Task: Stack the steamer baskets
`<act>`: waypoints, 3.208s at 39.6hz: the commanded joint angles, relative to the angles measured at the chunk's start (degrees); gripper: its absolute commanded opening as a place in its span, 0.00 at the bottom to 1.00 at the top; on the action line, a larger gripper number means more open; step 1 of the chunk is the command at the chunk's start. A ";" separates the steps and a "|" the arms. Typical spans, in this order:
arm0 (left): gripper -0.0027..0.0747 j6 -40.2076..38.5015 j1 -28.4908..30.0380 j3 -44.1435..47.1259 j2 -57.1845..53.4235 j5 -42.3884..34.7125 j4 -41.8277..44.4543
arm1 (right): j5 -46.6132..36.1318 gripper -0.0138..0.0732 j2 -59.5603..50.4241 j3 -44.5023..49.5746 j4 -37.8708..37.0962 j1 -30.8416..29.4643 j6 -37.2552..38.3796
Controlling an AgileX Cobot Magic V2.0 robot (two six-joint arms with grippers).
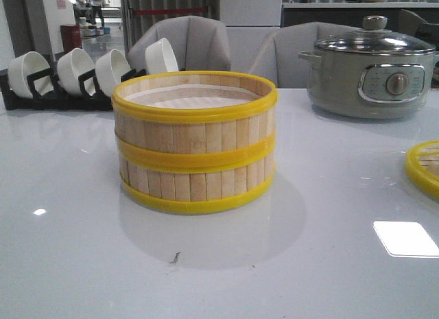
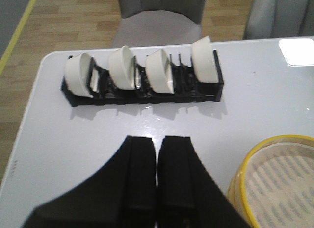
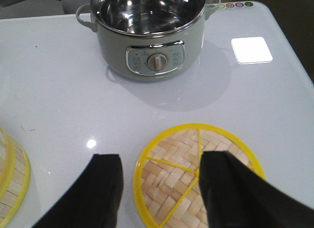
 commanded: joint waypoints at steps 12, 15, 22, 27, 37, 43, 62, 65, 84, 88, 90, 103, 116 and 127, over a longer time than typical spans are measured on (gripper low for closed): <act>0.14 -2.35 2.47 32.33 -25.91 -18.98 -0.15 | -3.67 0.69 -0.69 -2.12 0.18 -0.04 -0.03; 0.14 -2.71 2.47 38.90 -29.72 -21.58 -0.05 | -3.62 0.69 -0.69 -2.12 0.17 0.02 -0.03; 0.14 -3.00 2.37 52.30 -37.91 -26.90 -0.05 | -3.29 0.69 -0.69 -2.12 0.78 0.02 -0.03; 0.14 -3.00 1.94 60.45 -42.50 -29.96 -0.05 | -2.82 0.69 -0.69 -2.12 0.78 0.02 -0.03; 0.14 -3.00 1.05 74.45 -49.62 -37.04 -3.24 | -1.79 0.69 -0.69 -2.12 0.78 0.02 -0.03; 0.14 -3.00 1.05 80.92 -52.66 -41.38 -4.65 | -1.74 0.69 -0.69 -2.12 0.78 0.02 -0.03; 0.14 -3.00 1.05 83.48 -52.94 -43.24 -3.54 | -1.74 0.69 -0.69 -2.12 0.78 0.02 -0.03; 0.14 -3.00 1.05 83.48 -52.94 -43.24 -3.54 | -1.74 0.69 -0.69 -2.12 0.78 0.02 -0.03; 0.14 -3.00 1.05 83.48 -52.94 -43.24 -3.54 | -1.74 0.69 -0.69 -2.12 0.78 0.02 -0.03; 0.14 -3.00 1.05 83.48 -52.94 -43.24 -3.54 | -1.74 0.69 -0.69 -2.12 0.78 0.02 -0.03; 0.14 -3.00 1.05 83.48 -52.94 -43.24 -3.54 | -1.74 0.69 -0.69 -2.12 0.78 0.02 -0.03; 0.14 -3.00 1.05 83.48 -52.94 -43.87 -3.29 | -1.62 0.69 -0.06 -2.12 0.78 0.02 -0.03; 0.14 -3.00 1.05 83.48 -52.94 -43.87 -3.29 | -1.12 0.69 0.56 -2.12 0.78 0.02 -0.03; 0.14 -3.00 1.05 83.48 -52.94 -43.87 -3.29 | 2.28 0.69 1.93 -2.12 0.78 0.02 -0.03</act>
